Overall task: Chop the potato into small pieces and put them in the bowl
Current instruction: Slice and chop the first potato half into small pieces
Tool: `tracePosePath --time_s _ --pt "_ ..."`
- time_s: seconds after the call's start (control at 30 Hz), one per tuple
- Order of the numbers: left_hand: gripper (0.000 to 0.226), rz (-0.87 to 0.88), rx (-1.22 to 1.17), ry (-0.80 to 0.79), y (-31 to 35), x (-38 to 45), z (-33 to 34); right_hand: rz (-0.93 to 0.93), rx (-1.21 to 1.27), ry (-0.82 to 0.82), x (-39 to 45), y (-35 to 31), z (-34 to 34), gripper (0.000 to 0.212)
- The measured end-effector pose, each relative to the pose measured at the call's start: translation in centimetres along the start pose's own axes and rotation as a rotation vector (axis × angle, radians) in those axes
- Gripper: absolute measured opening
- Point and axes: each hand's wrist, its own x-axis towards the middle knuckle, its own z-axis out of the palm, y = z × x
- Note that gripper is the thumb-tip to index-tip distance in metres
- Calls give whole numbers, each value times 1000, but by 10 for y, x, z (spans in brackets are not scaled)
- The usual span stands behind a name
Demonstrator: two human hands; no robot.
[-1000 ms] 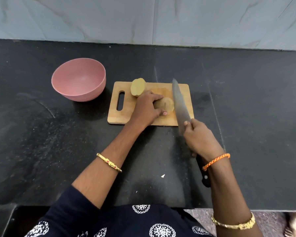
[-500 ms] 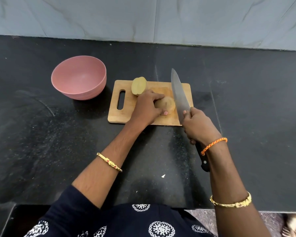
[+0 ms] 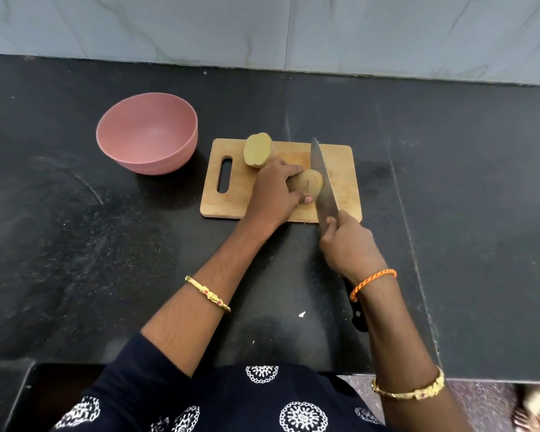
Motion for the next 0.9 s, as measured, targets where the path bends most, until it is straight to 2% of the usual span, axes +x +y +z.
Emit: tracePosePath --time_s 0.13,0.33,0.9 --pt "62 -11 -15 -13 0 -1 -1 -7 16 -5 -6 7 -3 22" --pt "64 -54 -48 -36 -1 2 -4 -90 125 100 0 -1 -31 30" --pt "64 -72 -56 -26 1 2 -4 -40 -74 22 11 -13 -17 22"
